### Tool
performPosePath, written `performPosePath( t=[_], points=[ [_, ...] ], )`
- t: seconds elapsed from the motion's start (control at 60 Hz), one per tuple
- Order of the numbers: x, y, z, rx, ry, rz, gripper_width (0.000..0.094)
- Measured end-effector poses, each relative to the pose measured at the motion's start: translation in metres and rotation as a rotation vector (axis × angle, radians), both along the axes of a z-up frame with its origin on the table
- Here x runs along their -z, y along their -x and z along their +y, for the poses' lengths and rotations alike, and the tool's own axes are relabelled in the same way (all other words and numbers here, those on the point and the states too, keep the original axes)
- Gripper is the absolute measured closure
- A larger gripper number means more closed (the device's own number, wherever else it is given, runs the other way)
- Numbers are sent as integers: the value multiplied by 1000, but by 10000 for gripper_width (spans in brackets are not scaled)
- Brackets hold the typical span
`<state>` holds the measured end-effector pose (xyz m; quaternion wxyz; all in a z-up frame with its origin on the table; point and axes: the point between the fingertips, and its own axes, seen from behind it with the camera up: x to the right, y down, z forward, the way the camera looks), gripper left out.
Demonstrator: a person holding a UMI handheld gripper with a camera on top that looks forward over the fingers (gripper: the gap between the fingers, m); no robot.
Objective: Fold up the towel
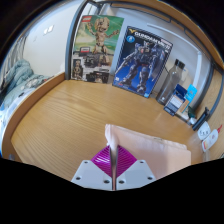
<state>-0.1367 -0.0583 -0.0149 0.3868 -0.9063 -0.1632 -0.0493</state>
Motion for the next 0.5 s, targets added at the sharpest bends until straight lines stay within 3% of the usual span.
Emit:
performPosePath(
  t=[0.167, 0.35, 0.5],
  points=[
    [-12, 1, -4, 72, 54, 118, 905],
    [-109, -55, 11, 211, -40, 265, 905],
    [-145, -148, 9, 301, -83, 262, 906]
  ],
)
